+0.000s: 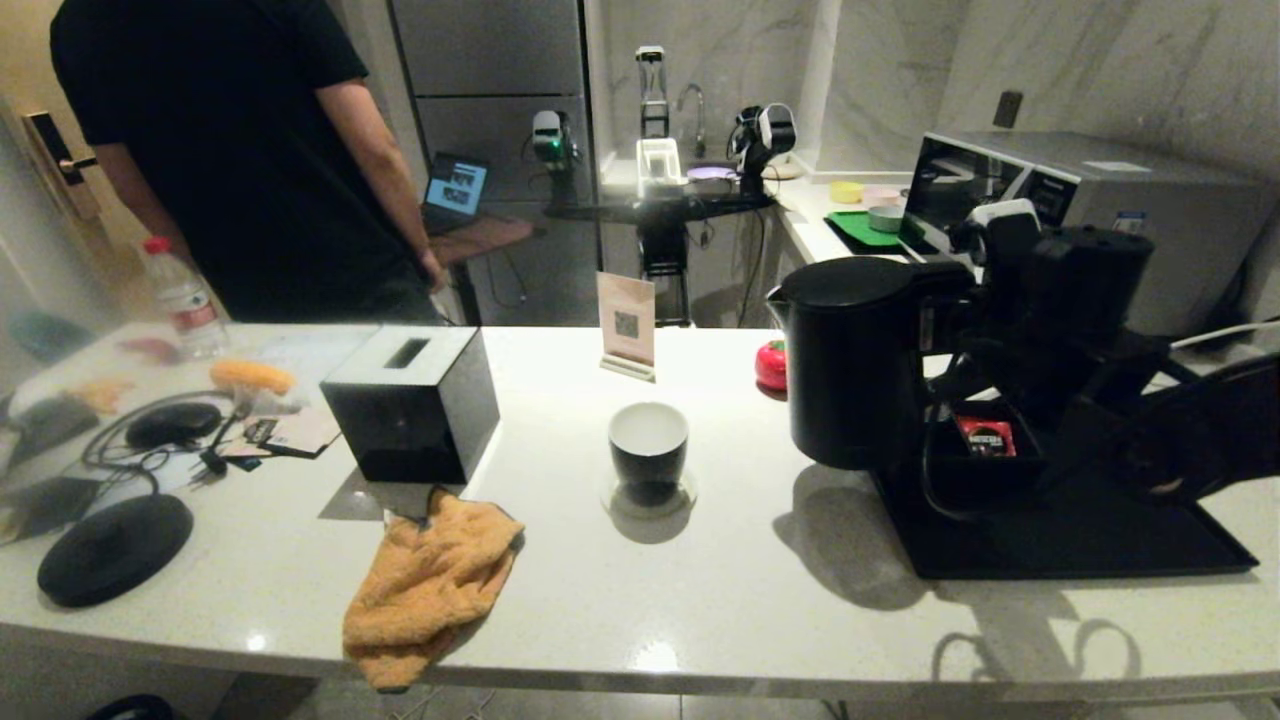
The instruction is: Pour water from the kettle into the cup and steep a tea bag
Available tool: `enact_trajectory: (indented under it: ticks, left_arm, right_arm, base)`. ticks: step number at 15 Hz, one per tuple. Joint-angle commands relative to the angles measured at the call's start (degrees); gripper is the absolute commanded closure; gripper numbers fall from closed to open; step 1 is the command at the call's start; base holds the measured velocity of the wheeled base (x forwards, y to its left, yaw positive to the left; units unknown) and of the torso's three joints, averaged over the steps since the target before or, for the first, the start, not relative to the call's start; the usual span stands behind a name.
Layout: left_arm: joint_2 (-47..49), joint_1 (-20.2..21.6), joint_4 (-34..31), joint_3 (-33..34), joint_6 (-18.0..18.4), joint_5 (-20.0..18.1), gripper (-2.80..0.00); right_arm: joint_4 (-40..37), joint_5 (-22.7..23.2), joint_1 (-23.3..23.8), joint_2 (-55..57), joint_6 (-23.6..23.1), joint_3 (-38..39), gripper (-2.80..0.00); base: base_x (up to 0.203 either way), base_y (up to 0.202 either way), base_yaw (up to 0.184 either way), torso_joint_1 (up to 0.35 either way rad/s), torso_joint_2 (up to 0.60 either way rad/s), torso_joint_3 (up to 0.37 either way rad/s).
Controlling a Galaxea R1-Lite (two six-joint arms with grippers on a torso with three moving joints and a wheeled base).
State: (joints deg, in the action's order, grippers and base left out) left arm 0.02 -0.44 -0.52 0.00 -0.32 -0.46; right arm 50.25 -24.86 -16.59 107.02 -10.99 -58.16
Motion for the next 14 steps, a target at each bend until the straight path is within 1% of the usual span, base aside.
enact_trajectory:
  ticks: [1,8,14]
  left_arm:
    - [-0.02,0.00,0.00,0.00,-0.04,-0.03,0.00]
    - [-0.02,0.00,0.00,0.00,-0.04,0.02,0.00]
    - [-0.02,0.00,0.00,0.00,-0.04,0.02,0.00]
  right_arm:
    - [0.29,-0.44,-0.65,1.64,-1.56,-2.31,0.00]
    - [0.29,-0.37,-2.82,4.78,-8.65,-8.53,0.00]
    - [0.45,-0.29,-4.77,5.74,-11.63,-8.99,0.00]
  base:
    - [0.000,0.000,0.000,0.000,0.00,0.000]
    - [0.000,0.000,0.000,0.000,0.00,0.000]
    - [0.000,0.000,0.000,0.000,0.00,0.000]
